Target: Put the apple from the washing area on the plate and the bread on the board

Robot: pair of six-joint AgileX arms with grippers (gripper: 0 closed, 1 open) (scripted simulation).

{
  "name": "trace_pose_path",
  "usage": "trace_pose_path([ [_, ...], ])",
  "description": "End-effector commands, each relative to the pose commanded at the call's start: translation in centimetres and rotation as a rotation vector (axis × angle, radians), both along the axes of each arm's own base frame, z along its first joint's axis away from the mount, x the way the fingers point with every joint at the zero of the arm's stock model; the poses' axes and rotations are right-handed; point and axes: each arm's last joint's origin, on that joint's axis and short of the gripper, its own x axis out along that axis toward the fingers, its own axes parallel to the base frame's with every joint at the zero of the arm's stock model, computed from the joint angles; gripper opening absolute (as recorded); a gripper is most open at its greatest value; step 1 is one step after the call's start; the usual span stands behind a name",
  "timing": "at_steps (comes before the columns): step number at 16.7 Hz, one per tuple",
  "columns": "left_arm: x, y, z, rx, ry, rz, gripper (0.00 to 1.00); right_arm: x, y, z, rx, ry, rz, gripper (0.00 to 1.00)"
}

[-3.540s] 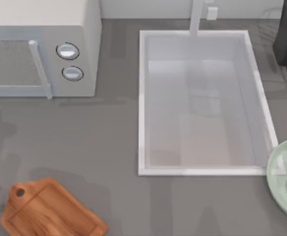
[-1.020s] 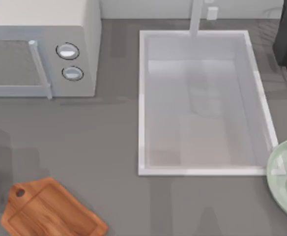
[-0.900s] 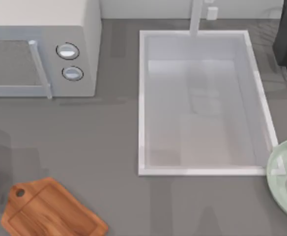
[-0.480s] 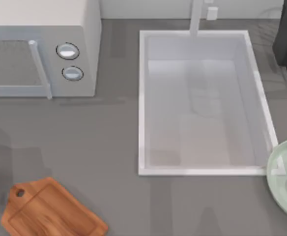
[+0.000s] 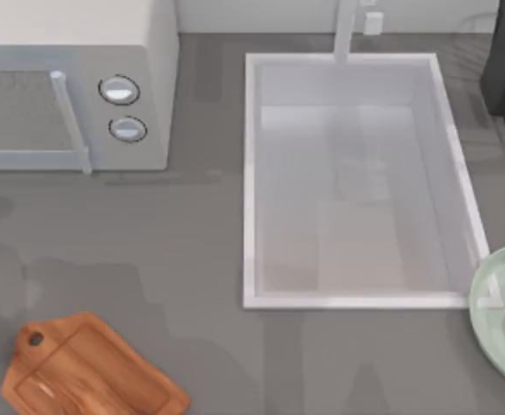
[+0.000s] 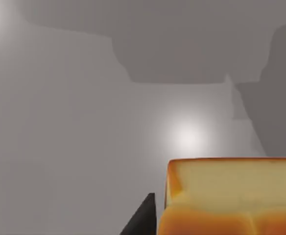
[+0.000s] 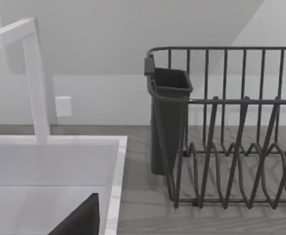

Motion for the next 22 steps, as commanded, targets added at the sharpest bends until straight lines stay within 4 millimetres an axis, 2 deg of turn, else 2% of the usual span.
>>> trace_pose_path([
  [3,-0.2,-0.1,1.3,0.001,-0.003,0.002,0.0,0.0,0.0,0.0,0.0,0.0,0.0,1.0],
  [7,-0.2,-0.1,1.1,0.0,0.001,0.002,0.0,0.0,0.0,0.0,0.0,0.0,0.0,1.0],
  [9,-0.1,-0.8,1.1,0.0,0.004,0.007,0.0,0.0,0.0,0.0,0.0,0.0,0.0,1.0],
  [12,-0.1,-3.7,0.8,0.0,0.008,0.031,0.0,0.0,0.0,0.0,0.0,0.0,0.0,1.0],
  [15,-0.8,-7.8,0.2,-0.001,0.023,0.1,0.0,0.0,0.0,0.0,0.0,0.0,0.0,1.0],
  [19,-3.2,-13.4,-0.8,0.005,0.04,0.228,0.0,0.0,0.0,0.0,0.0,0.0,0.0,1.0],
  [22,-5.5,-16.5,-1.4,0.006,0.032,0.291,0.0,0.0,0.0,0.0,0.0,0.0,0.0,1.0],
])
